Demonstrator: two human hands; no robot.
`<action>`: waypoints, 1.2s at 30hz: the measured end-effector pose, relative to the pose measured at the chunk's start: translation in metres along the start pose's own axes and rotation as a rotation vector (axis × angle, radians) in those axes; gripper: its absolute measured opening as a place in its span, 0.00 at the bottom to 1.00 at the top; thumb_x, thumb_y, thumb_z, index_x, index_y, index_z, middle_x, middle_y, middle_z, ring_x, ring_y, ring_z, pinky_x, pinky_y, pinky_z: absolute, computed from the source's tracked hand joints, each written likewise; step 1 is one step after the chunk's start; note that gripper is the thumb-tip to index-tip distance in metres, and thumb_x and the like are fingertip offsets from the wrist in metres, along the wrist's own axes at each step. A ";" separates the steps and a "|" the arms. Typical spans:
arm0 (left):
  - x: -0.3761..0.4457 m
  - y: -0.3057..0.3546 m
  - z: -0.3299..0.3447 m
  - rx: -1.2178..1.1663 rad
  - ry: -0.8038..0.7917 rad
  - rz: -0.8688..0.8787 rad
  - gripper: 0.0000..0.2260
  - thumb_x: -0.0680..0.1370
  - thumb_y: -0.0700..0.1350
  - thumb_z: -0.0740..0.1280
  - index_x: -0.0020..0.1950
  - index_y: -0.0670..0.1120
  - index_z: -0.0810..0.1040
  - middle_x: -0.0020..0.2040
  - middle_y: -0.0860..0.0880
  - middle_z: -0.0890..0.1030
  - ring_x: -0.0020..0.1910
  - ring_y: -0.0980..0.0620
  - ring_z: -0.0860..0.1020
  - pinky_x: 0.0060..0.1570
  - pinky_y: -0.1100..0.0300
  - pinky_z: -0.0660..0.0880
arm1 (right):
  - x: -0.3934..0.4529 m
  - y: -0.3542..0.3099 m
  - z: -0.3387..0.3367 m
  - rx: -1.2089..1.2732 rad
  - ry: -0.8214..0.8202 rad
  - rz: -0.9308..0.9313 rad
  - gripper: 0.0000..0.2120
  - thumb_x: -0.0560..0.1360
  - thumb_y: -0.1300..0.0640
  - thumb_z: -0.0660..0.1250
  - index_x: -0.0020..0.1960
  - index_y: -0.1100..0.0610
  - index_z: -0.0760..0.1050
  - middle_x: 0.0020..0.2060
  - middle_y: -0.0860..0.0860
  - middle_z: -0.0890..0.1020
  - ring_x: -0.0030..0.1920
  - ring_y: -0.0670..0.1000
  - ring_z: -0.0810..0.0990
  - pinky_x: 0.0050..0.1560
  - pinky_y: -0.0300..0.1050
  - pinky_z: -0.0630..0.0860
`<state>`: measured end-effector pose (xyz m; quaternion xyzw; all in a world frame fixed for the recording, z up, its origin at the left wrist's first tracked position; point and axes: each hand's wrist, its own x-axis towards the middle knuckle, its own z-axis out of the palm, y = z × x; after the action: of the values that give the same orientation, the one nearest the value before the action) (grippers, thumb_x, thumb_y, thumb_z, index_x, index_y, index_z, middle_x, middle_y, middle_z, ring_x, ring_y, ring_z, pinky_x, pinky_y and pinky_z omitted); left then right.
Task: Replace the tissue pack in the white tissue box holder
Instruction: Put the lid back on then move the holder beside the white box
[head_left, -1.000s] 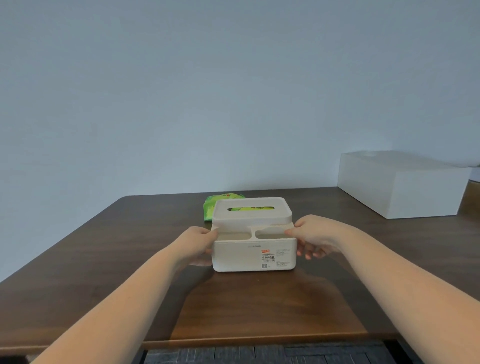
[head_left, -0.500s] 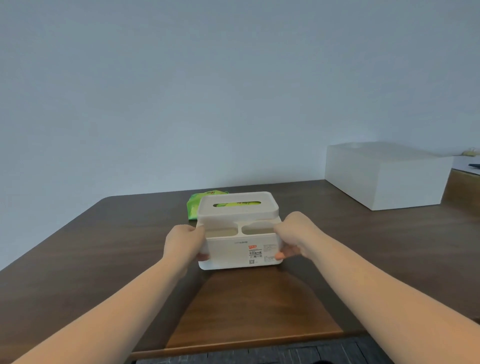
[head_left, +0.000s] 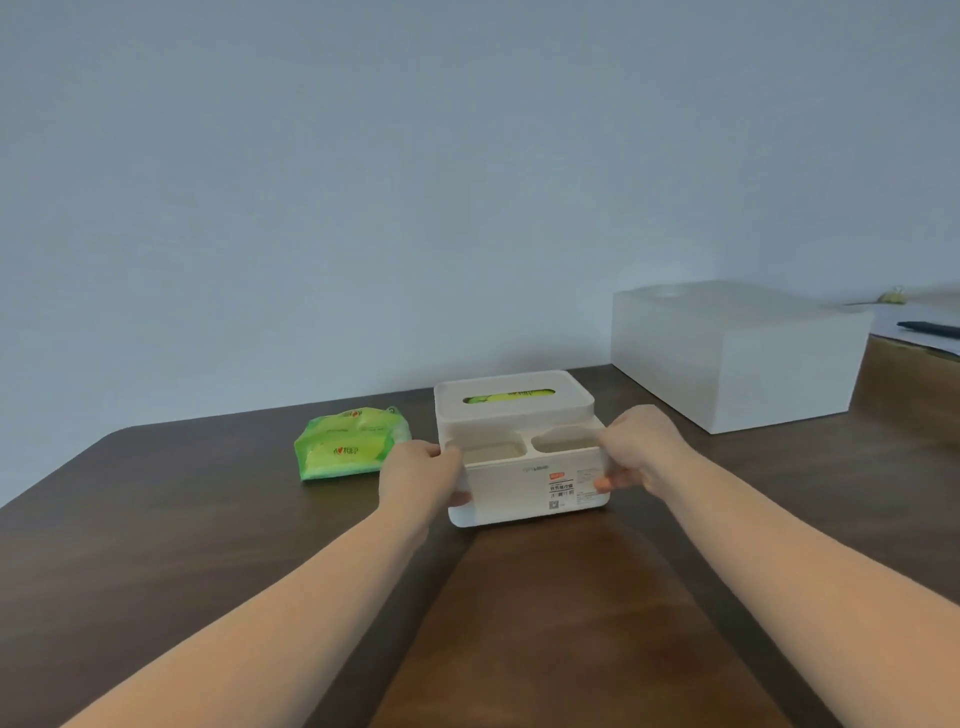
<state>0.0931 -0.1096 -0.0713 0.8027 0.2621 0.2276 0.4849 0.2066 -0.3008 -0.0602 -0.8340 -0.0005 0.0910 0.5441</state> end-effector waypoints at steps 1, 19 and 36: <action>0.007 0.003 0.009 0.002 -0.014 0.005 0.17 0.74 0.41 0.61 0.26 0.47 0.63 0.23 0.50 0.66 0.25 0.47 0.83 0.34 0.59 0.67 | 0.012 -0.001 -0.004 -0.009 0.011 0.002 0.05 0.71 0.67 0.71 0.45 0.67 0.77 0.47 0.63 0.82 0.40 0.65 0.85 0.32 0.56 0.85; 0.135 0.055 0.140 0.034 -0.077 0.041 0.20 0.77 0.41 0.58 0.26 0.47 0.55 0.13 0.50 0.61 0.27 0.47 0.81 0.23 0.62 0.56 | 0.161 -0.031 -0.042 0.055 0.234 0.055 0.09 0.76 0.73 0.61 0.55 0.66 0.72 0.51 0.63 0.74 0.42 0.66 0.81 0.50 0.61 0.82; 0.152 0.055 0.178 -0.048 -0.053 0.168 0.22 0.75 0.43 0.58 0.22 0.47 0.58 0.16 0.52 0.67 0.44 0.38 0.84 0.29 0.60 0.58 | 0.179 -0.017 -0.047 -0.137 0.445 -0.032 0.12 0.73 0.67 0.63 0.31 0.61 0.69 0.42 0.60 0.82 0.48 0.63 0.83 0.45 0.51 0.80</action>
<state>0.3300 -0.1507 -0.0810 0.8157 0.1753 0.2525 0.4900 0.3917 -0.3180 -0.0535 -0.8684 0.0999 -0.1043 0.4743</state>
